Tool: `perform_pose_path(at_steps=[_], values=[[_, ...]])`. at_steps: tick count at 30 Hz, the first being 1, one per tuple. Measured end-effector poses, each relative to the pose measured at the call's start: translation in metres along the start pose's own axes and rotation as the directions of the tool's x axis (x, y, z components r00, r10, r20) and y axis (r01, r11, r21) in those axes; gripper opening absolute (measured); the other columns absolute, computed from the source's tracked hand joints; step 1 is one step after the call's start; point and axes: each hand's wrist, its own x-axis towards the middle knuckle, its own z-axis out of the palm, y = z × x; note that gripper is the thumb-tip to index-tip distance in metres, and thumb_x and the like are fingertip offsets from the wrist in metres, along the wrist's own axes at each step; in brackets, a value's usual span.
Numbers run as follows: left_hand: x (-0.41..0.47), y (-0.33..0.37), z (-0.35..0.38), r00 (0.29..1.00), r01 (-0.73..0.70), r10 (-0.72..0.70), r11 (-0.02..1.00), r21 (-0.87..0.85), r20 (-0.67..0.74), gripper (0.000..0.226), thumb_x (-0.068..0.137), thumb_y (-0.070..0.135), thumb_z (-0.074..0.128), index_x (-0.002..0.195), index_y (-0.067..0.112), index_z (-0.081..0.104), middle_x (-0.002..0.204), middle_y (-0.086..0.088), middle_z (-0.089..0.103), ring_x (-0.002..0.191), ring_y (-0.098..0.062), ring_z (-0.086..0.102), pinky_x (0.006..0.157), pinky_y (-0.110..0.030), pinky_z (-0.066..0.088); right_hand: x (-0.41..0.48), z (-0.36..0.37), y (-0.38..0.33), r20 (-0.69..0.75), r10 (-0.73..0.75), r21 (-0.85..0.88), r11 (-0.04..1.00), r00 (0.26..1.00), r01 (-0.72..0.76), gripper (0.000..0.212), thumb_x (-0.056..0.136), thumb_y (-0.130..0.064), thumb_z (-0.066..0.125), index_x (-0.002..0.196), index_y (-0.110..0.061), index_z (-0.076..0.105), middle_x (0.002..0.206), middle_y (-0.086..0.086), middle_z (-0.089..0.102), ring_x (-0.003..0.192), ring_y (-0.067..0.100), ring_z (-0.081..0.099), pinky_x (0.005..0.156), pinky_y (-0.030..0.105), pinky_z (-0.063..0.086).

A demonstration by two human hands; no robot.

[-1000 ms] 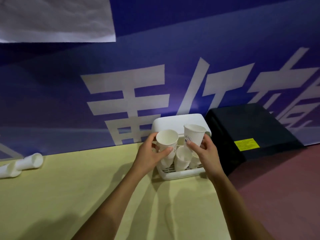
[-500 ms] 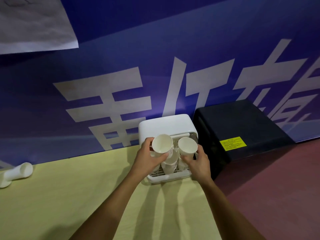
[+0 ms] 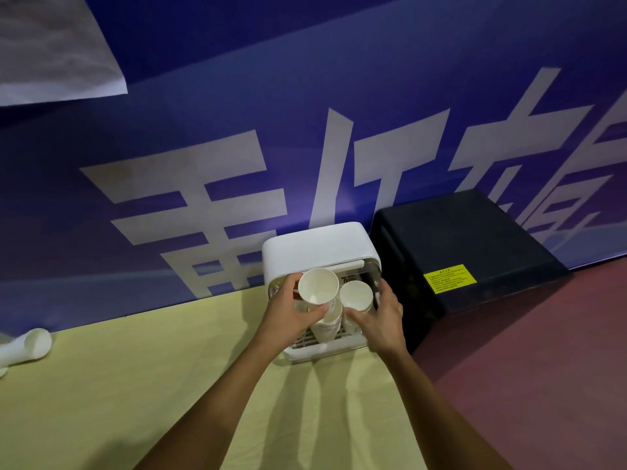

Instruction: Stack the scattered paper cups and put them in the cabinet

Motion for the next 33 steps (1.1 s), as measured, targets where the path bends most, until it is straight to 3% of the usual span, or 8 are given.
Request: perform_pose_path(at_steps=[2,4,6,13,20,22,27,33], values=[[0.001,0.000,0.001,1.000,-0.004,0.004,1.000,0.001,0.012,0.064,0.074,0.037,0.085,0.125,0.039,0.046,0.112,0.032,0.052,0.104,0.014,0.049,0.083,-0.013,0.043,-0.005,-0.005,-0.007,-0.049,-0.061,0.047,0.997,0.997,0.063,0.084,0.077,-0.043,0.081,0.148,-0.024,0.042,0.146,-0.001,0.048,0.138,0.019,0.038,0.112,0.045,0.040],[0.002,0.003,0.002,1.000,-0.008,0.008,1.000,0.004,0.029,0.064,0.074,0.039,0.084,0.126,0.039,0.046,0.112,0.031,0.053,0.105,0.013,0.050,0.082,-0.012,0.042,-0.011,-0.010,-0.017,-0.067,-0.103,0.147,0.983,0.992,0.112,0.048,0.087,-0.041,0.075,0.131,-0.031,0.058,0.132,-0.010,0.059,0.128,0.011,0.051,0.106,0.039,0.046],[0.004,0.005,0.006,0.999,-0.028,0.027,0.999,0.017,0.046,0.063,0.073,0.044,0.084,0.124,0.039,0.047,0.114,0.025,0.057,0.106,0.007,0.053,0.083,-0.014,0.044,-0.016,-0.014,-0.031,-0.023,-0.133,0.242,0.961,0.991,0.134,0.031,0.087,-0.044,0.074,0.116,-0.034,0.067,0.117,-0.016,0.068,0.114,0.006,0.061,0.099,0.035,0.051],[0.012,0.017,0.022,0.993,-0.071,0.074,0.997,-0.028,0.090,0.060,0.073,0.047,0.083,0.124,0.037,0.053,0.115,0.019,0.065,0.105,0.000,0.059,0.092,-0.031,0.053,-0.005,-0.021,-0.051,0.169,-0.172,0.326,0.939,0.970,0.109,0.060,0.076,-0.044,0.085,0.130,-0.030,0.061,0.118,-0.007,0.070,0.109,0.009,0.067,0.090,0.032,0.058],[0.015,0.025,0.026,0.989,-0.093,0.097,0.995,-0.042,0.109,0.061,0.074,0.034,0.084,0.126,0.035,0.054,0.113,0.018,0.064,0.102,0.005,0.058,0.088,-0.021,0.051,-0.002,-0.034,-0.050,0.243,-0.188,0.345,0.934,0.952,0.096,0.075,0.070,-0.034,0.092,0.136,-0.031,0.056,0.122,-0.007,0.066,0.110,0.010,0.065,0.088,0.025,0.056],[0.017,0.026,0.027,0.989,-0.086,0.089,0.996,-0.025,0.117,0.061,0.074,0.027,0.084,0.127,0.033,0.053,0.113,0.018,0.063,0.102,0.006,0.057,0.085,-0.017,0.049,-0.003,-0.035,-0.049,0.233,-0.179,0.342,0.935,0.956,0.091,0.077,0.069,-0.034,0.093,0.136,-0.031,0.056,0.122,-0.008,0.066,0.111,0.010,0.065,0.088,0.026,0.057],[0.021,0.020,0.025,0.990,-0.054,0.052,0.998,0.012,0.128,0.051,0.081,0.009,0.071,0.126,0.029,0.056,0.119,0.010,0.062,0.101,-0.005,0.060,0.091,-0.030,0.054,-0.004,-0.034,-0.043,0.078,-0.168,0.303,0.943,0.983,0.137,0.072,0.071,-0.032,0.091,0.134,-0.030,0.056,0.125,-0.015,0.062,0.113,0.003,0.062,0.093,0.028,0.056],[0.021,0.007,0.014,0.994,-0.042,0.038,0.998,0.046,0.099,0.040,0.083,0.010,0.070,0.117,0.030,0.062,0.114,0.014,0.064,0.094,0.000,0.061,0.080,-0.017,0.050,-0.002,-0.022,-0.025,0.028,-0.101,0.089,0.991,0.994,0.098,0.088,0.064,-0.058,0.081,0.141,-0.028,0.049,0.133,-0.008,0.055,0.117,0.010,0.058,0.098,0.042,0.054]])
